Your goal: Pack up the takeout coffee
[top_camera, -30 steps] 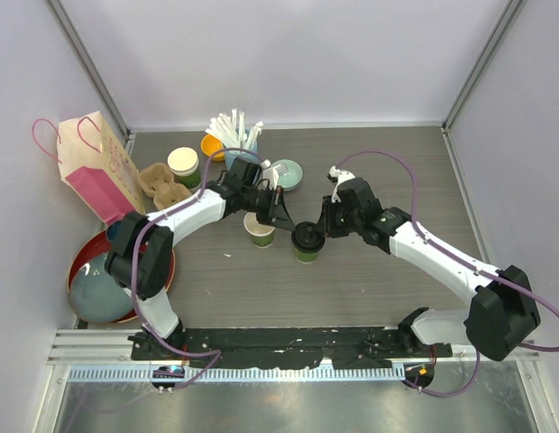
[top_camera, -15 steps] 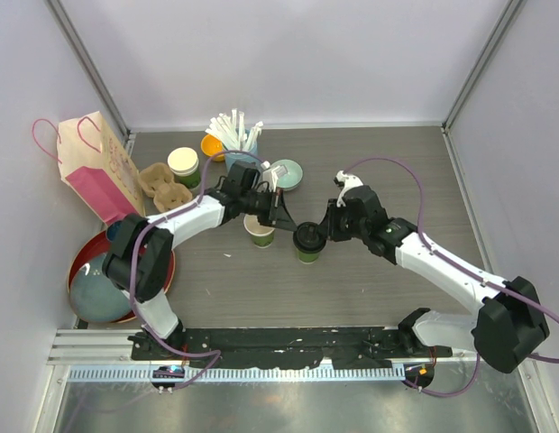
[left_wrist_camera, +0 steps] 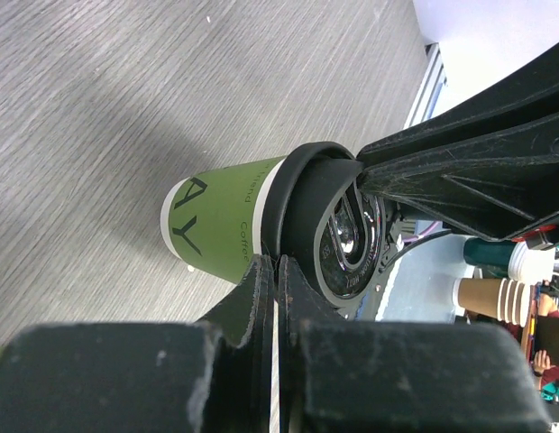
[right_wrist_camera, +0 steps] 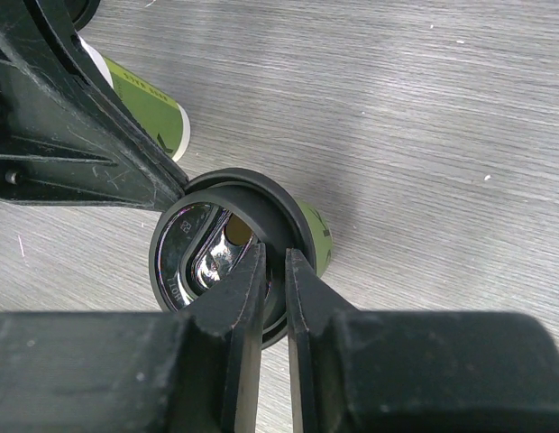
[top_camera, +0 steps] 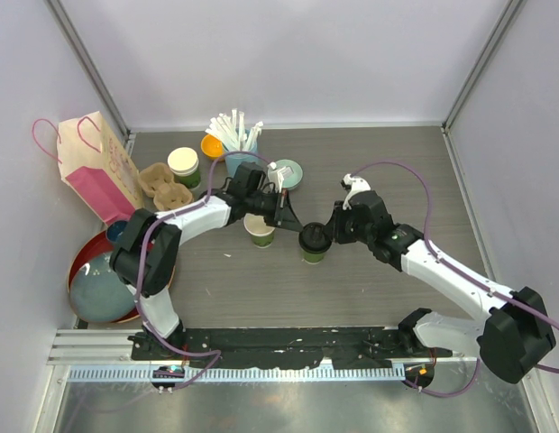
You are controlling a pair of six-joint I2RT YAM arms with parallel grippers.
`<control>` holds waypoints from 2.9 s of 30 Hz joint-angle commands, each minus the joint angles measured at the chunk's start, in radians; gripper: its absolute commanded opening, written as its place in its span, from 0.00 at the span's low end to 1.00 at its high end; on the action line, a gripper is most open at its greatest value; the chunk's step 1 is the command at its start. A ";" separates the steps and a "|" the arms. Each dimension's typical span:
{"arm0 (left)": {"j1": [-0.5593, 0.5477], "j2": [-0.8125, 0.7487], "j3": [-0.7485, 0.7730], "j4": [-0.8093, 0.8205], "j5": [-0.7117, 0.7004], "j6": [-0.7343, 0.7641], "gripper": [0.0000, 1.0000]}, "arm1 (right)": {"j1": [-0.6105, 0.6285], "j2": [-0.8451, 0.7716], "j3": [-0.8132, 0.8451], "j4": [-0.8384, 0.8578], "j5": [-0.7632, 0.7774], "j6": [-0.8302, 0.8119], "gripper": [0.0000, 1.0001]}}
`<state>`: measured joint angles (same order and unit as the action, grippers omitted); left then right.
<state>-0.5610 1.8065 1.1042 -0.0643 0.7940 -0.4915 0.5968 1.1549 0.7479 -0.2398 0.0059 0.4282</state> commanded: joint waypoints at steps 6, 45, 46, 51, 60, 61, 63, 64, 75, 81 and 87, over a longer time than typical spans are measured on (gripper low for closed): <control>-0.068 0.105 -0.086 -0.224 -0.216 0.087 0.00 | 0.014 0.034 -0.036 -0.095 -0.041 -0.028 0.19; -0.011 -0.125 0.151 -0.241 -0.059 0.068 0.25 | -0.031 0.094 0.226 -0.113 -0.116 -0.290 0.50; -0.008 -0.127 0.151 -0.233 -0.049 0.064 0.25 | -0.029 0.095 0.237 -0.131 -0.115 -0.301 0.52; -0.004 -0.138 0.134 -0.227 -0.055 0.057 0.25 | -0.029 0.092 0.274 -0.179 -0.100 -0.296 0.57; -0.007 -0.076 0.128 -0.184 -0.059 0.039 0.30 | -0.029 0.075 0.170 -0.174 -0.087 -0.223 0.58; -0.008 -0.070 0.129 -0.184 -0.059 0.037 0.27 | -0.029 0.075 0.163 -0.162 -0.095 -0.223 0.57; -0.010 -0.059 0.120 -0.186 -0.056 0.037 0.26 | -0.029 0.080 0.148 -0.151 -0.116 -0.221 0.56; -0.010 -0.047 0.117 -0.184 -0.059 0.037 0.24 | -0.029 0.084 0.143 -0.148 -0.121 -0.221 0.54; -0.013 0.013 0.043 -0.187 -0.068 0.027 0.02 | -0.029 0.085 0.055 -0.101 -0.145 -0.210 0.34; -0.013 0.077 -0.049 -0.198 -0.114 0.030 0.00 | -0.032 0.063 -0.028 -0.063 -0.149 -0.178 0.20; -0.013 0.143 -0.109 -0.184 -0.165 -0.005 0.00 | -0.031 0.043 -0.082 -0.029 -0.149 -0.151 0.16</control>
<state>-0.5446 1.8019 1.1084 -0.1028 0.8368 -0.5419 0.5594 1.1748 0.7357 -0.2008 -0.1284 0.2481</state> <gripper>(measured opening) 0.020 0.431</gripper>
